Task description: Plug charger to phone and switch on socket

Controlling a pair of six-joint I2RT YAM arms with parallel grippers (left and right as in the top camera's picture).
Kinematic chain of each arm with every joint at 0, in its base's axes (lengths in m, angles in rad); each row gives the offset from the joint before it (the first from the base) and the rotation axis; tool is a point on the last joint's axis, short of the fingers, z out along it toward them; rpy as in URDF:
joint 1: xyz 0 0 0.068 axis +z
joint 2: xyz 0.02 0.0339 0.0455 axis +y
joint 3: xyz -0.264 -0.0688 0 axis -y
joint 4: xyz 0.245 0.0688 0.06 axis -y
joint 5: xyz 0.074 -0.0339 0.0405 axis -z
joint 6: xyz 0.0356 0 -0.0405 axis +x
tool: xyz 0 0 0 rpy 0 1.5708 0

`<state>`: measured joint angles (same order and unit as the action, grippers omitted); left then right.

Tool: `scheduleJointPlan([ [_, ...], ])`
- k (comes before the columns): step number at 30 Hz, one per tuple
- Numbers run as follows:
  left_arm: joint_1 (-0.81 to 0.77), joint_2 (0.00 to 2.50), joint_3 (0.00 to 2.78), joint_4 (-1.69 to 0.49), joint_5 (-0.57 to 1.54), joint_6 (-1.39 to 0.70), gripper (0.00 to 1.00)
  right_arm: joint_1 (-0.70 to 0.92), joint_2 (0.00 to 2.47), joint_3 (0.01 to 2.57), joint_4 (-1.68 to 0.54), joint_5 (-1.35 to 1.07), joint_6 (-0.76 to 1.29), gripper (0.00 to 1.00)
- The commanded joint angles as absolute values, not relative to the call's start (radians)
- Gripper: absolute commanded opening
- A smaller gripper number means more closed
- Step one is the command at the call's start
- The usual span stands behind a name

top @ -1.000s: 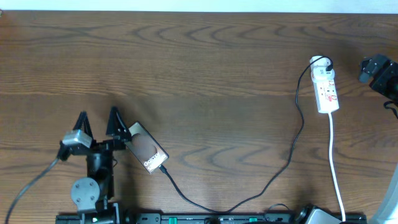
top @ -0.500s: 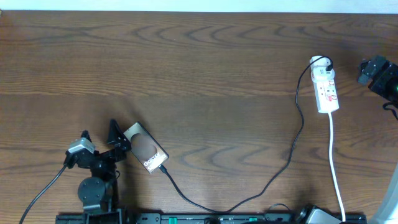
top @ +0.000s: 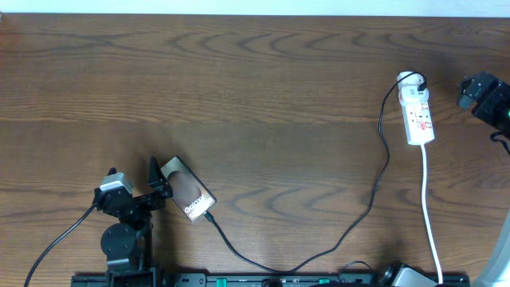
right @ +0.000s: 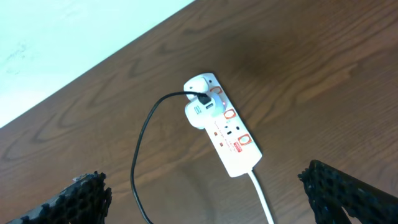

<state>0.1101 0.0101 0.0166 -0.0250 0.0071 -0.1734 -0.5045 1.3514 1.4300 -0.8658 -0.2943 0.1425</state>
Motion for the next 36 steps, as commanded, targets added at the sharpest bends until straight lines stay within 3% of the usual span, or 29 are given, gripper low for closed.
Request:
scheduleJointPlan([
  [1, 0.105, 0.001, 0.004, -0.074, 0.019, -0.112, 0.92, -0.503, 1.355, 1.43, -0.87, -0.293, 0.152, 0.99],
  [36, 0.105, 0.004, 0.004, -0.071, 0.015, -0.138, 0.92, -0.503, 1.355, 1.43, -0.872, -0.293, 0.152, 0.99],
])
